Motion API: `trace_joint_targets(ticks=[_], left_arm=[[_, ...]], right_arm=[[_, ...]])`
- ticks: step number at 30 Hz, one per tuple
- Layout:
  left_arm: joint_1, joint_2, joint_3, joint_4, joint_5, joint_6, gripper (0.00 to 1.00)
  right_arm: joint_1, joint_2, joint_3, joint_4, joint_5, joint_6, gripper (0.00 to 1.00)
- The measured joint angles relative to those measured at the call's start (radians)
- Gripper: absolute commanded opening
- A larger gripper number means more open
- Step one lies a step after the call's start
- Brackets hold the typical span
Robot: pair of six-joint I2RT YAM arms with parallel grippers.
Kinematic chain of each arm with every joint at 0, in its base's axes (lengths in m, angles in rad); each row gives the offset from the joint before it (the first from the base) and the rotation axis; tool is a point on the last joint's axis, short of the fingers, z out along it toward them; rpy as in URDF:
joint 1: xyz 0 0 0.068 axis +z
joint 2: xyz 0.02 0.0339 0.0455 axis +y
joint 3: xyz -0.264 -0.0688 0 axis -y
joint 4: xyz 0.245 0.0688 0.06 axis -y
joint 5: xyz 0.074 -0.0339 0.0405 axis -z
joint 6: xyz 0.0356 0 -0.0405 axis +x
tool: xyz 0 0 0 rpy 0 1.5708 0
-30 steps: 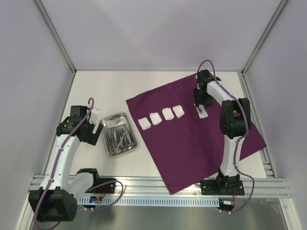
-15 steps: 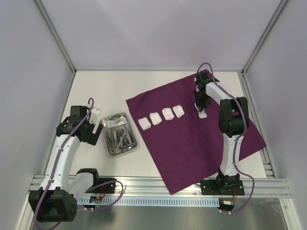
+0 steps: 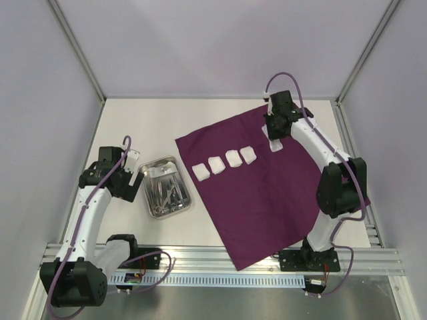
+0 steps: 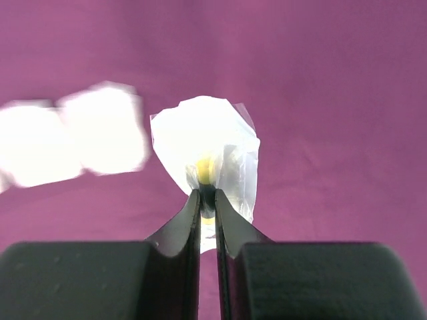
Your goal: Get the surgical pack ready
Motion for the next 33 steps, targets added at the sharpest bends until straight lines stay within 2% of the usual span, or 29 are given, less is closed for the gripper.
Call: trace_joint_targets(ticks=[3, 6, 9, 12, 15, 21, 33], left_arm=[[0.0, 0.012, 0.0, 0.003, -0.002, 0.0, 1.0], [0.0, 0.015, 0.0, 0.008, -0.011, -0.002, 1.0], [0.0, 0.013, 0.0, 0.014, -0.034, -0.007, 1.0], [0.0, -0.001, -0.003, 0.02, -0.061, -0.017, 1.0], [0.0, -0.029, -0.012, 0.028, -0.103, -0.026, 1.0], [0.02, -0.048, -0.016, 0.038, -0.148, -0.04, 1.0], [0.035, -0.036, -0.018, 0.046, -0.196, -0.046, 1.0]], right_arm=[[0.153, -0.105, 0.001, 0.068, -0.003, -0.086, 0.01], [0.399, -0.15, 0.026, 0.151, -0.021, -0.239, 0.0], [0.634, -0.098, 0.068, 0.209, -0.085, -0.416, 0.0], [0.764, 0.005, 0.126, 0.212, -0.156, -0.565, 0.0], [0.81, 0.135, 0.204, 0.204, -0.204, -0.666, 0.01], [0.806, 0.351, 0.366, 0.198, -0.231, -0.8, 0.01], [0.811, 0.526, 0.499, 0.247, -0.214, -0.995, 0.01]])
